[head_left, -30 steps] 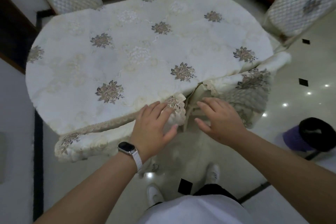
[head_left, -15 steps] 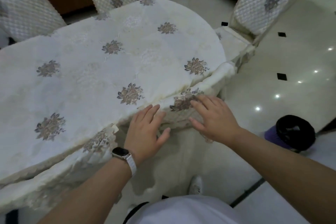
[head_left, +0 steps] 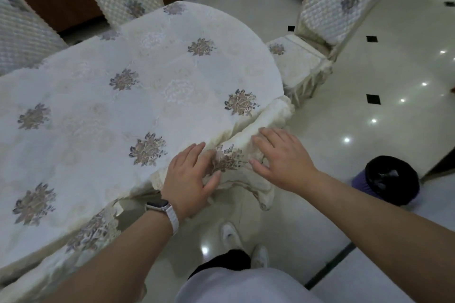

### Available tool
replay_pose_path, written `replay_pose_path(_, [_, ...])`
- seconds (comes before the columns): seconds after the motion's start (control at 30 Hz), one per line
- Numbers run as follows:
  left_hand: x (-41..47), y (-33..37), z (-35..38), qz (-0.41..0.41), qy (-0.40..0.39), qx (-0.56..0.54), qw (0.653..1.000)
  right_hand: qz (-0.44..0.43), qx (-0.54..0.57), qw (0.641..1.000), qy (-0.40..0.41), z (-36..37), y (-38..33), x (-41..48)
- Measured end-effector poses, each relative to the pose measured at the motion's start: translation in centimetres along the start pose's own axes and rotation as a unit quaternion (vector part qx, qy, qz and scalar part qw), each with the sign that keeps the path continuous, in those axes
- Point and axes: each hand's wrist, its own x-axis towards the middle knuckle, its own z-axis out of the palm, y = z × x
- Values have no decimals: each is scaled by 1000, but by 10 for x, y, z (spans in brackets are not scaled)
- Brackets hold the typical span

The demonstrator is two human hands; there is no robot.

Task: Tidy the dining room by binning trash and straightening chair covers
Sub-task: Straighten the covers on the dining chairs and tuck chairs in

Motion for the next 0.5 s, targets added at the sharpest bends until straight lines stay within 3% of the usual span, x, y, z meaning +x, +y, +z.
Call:
replay_pose_path(0.3, [32, -23, 25, 49, 23, -30, 998, -33, -3, 997, -75, 22, 29, 46])
replay_pose_path(0.5, [30, -28, 28, 48, 54, -54, 996, -86, 23, 996, -34, 35, 45, 58])
